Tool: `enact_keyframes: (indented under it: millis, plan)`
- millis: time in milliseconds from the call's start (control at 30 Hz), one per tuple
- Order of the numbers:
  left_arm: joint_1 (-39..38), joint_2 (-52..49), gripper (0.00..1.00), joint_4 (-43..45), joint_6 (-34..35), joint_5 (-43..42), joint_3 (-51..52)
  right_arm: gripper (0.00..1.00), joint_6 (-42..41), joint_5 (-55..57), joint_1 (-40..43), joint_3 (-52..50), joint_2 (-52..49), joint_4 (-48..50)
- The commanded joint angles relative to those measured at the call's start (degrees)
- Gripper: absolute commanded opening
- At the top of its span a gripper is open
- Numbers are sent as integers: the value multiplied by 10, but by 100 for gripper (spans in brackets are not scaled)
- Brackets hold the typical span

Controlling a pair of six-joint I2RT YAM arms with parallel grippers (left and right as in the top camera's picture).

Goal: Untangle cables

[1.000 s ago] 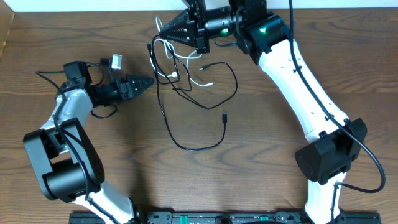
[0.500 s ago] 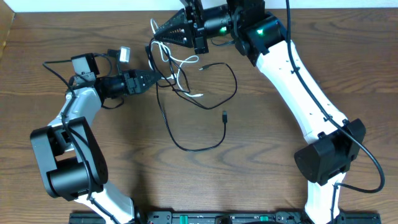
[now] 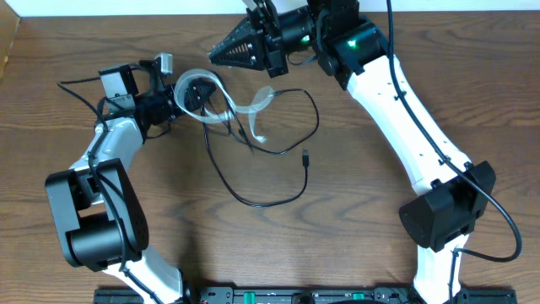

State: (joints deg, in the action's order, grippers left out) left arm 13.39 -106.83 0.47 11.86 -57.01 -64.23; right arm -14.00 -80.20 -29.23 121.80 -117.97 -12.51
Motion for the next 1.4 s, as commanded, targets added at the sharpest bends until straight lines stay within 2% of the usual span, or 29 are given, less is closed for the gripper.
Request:
enact_keyframes:
  millis: [0, 100, 167, 367, 400, 433, 467, 567, 700, 833, 1000, 1133, 1233, 1300, 1367]
  plan:
    - [-2, 13, 86, -50, 93, 226, 3, 1, -8, -51, -5, 4, 10, 1]
    - [-2, 12, 86, -119, 110, 357, 3, 1, -8, -59, 2, 4, 12, 1]
    - [-2, 11, 86, -153, 112, 400, 3, 1, -11, -59, 9, 4, 12, 1]
    - [-1, 10, 92, -180, 107, 366, 3, 3, -14, 2, 18, 3, 11, -47]
    - [-1, 10, 92, -180, 107, 361, 3, 15, -8, 21, 18, 3, 10, -65]
    - [-1, 10, 92, -180, 107, 356, 3, 40, -4, 46, 18, 3, 10, -88]
    - [-1, 10, 92, -180, 107, 354, 3, 51, -3, 86, 18, 3, 9, -120]
    - [-1, 10, 92, -180, 107, 354, 3, 61, -3, 224, 21, 3, 6, -221]
    - [-1, 10, 92, -180, 110, 354, 3, 60, 28, 350, 20, 3, -9, -311]
    - [-2, 10, 92, -182, 112, 349, 3, 61, 29, 366, 18, 3, -50, -348]
    - [-2, 10, 92, -189, 112, 349, 3, 63, 30, 366, 26, 3, -111, -349]
    - [-2, 10, 92, -190, 112, 349, 3, 48, 29, 358, 37, 3, -176, -314]
    - [-2, 10, 92, -190, 112, 349, 3, 34, 29, 316, 37, 3, -211, -306]
    - [-2, 10, 92, -190, 112, 349, 3, 35, 29, 282, 35, 3, -229, -306]
    - [-2, 10, 92, -190, 112, 349, 3, 45, 29, 273, 34, 3, -247, -308]
